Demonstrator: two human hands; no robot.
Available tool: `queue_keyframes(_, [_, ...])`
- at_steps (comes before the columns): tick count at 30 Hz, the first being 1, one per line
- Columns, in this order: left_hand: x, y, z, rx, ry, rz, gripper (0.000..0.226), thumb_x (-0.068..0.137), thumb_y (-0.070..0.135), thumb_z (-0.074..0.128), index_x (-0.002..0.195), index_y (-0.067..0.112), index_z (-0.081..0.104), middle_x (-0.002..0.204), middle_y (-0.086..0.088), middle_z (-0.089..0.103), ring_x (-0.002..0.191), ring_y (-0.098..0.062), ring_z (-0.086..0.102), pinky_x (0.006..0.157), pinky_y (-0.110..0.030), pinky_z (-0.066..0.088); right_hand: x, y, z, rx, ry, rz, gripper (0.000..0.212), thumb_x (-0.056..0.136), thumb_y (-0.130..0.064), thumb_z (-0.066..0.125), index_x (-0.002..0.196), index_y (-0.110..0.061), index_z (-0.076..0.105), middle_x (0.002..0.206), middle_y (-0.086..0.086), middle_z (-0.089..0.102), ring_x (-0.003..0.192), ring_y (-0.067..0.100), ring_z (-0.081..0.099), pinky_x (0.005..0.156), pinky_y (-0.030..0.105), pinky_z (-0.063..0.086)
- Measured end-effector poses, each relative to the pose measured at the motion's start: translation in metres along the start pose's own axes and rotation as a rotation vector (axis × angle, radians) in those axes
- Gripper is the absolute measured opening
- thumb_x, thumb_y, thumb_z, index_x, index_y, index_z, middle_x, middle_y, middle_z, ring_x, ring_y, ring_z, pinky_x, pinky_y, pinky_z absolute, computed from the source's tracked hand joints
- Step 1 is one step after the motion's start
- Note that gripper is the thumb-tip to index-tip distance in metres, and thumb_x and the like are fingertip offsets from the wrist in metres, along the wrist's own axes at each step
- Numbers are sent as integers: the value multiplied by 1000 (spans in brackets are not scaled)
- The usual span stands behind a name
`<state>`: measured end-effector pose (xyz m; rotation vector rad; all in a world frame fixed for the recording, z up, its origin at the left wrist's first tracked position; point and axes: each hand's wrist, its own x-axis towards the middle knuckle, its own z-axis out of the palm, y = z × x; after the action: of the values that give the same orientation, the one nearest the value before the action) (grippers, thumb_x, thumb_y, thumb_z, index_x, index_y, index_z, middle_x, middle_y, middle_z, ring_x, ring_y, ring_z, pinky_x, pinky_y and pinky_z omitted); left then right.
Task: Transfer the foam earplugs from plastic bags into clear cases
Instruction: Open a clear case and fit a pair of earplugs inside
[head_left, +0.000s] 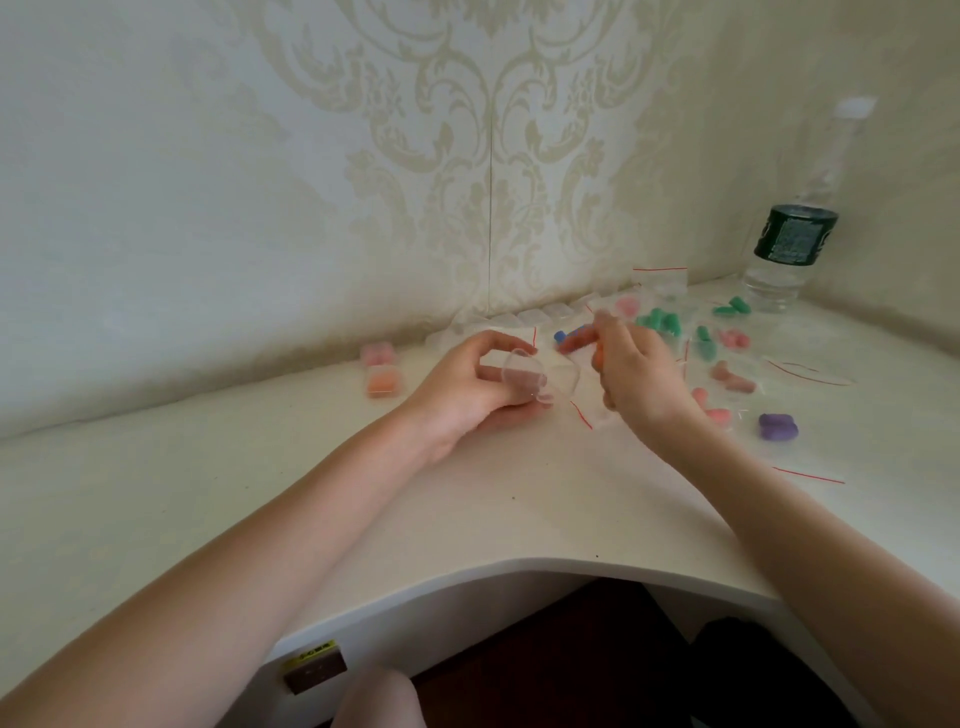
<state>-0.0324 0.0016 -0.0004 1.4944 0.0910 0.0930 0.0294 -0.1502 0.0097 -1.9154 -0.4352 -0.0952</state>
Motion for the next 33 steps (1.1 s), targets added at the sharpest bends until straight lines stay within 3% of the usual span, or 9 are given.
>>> queue_keyframes(3, [0, -2, 1, 32, 2, -9, 28, 83, -10, 63, 102, 10, 60, 78, -9, 70, 77, -26, 70, 70, -27, 59, -3, -5, 0, 128, -66, -99, 39, 98, -9, 28, 114, -20, 62, 53, -19, 42, 54, -1, 40, 65, 20, 33])
queue_keyframes(6, [-1, -2, 3, 91, 28, 8, 32, 79, -11, 67, 104, 8, 60, 81, -13, 70, 78, -28, 70, 67, -25, 58, -6, -5, 2, 63, -155, -216, 38, 100, -9, 36, 133, -22, 50, 71, -13, 46, 61, -2, 45, 70, 15, 38])
queue_keyframes(9, [-2, 0, 3, 205, 60, 35, 37, 73, -5, 75, 102, 15, 62, 86, -8, 73, 79, -22, 70, 70, -24, 58, -7, -4, 7, 72, -180, -243, 31, 95, -8, 52, 122, -24, 51, 81, -9, 58, 73, 2, 58, 70, 17, 43])
queue_keyframes(12, [-4, 2, 2, 291, 83, 72, 39, 71, 5, 80, 101, 22, 63, 88, 0, 75, 78, -11, 70, 69, -18, 53, -8, -4, 6, 136, -89, -133, 25, 84, -16, 71, 100, -17, 52, 80, -5, 71, 76, 12, 66, 69, 34, 50])
queue_keyframes(19, [-5, -1, 6, 237, 83, 65, 40, 71, 2, 80, 105, 12, 60, 88, 0, 74, 72, -11, 69, 67, -17, 54, -11, -8, 5, 136, -64, -107, 15, 75, -11, 79, 82, -14, 66, 79, 10, 71, 62, 16, 60, 59, 40, 48])
queue_keyframes(22, [-7, -1, 8, 202, 93, 65, 42, 71, -5, 78, 105, 7, 58, 86, -8, 72, 65, -20, 67, 59, -28, 57, -13, -9, 6, 88, -70, -160, 14, 73, -8, 79, 80, -14, 68, 77, 2, 70, 69, 13, 65, 67, 28, 52])
queue_keyframes(24, [-7, -1, 10, 251, 111, 93, 41, 70, -3, 79, 103, 8, 57, 82, -9, 72, 60, -18, 66, 54, -26, 53, -14, -9, 7, 56, -74, -197, 15, 72, -7, 79, 80, -15, 69, 73, -6, 69, 73, 10, 66, 70, 21, 53])
queue_keyframes(29, [-4, -4, 10, 268, 119, 122, 41, 70, 5, 80, 103, 11, 56, 84, -3, 75, 79, -13, 71, 80, -24, 53, -13, -6, 8, -39, -65, -284, 23, 72, -14, 81, 89, -18, 66, 79, -10, 68, 77, 4, 62, 73, 17, 48])
queue_keyframes(33, [-3, -5, 10, 157, 108, 93, 34, 76, 1, 74, 102, 12, 57, 84, -5, 75, 84, -14, 71, 88, -27, 52, -12, -4, 8, -104, -45, -339, 15, 73, -17, 80, 79, -15, 67, 76, -11, 67, 75, 2, 59, 70, 11, 42])
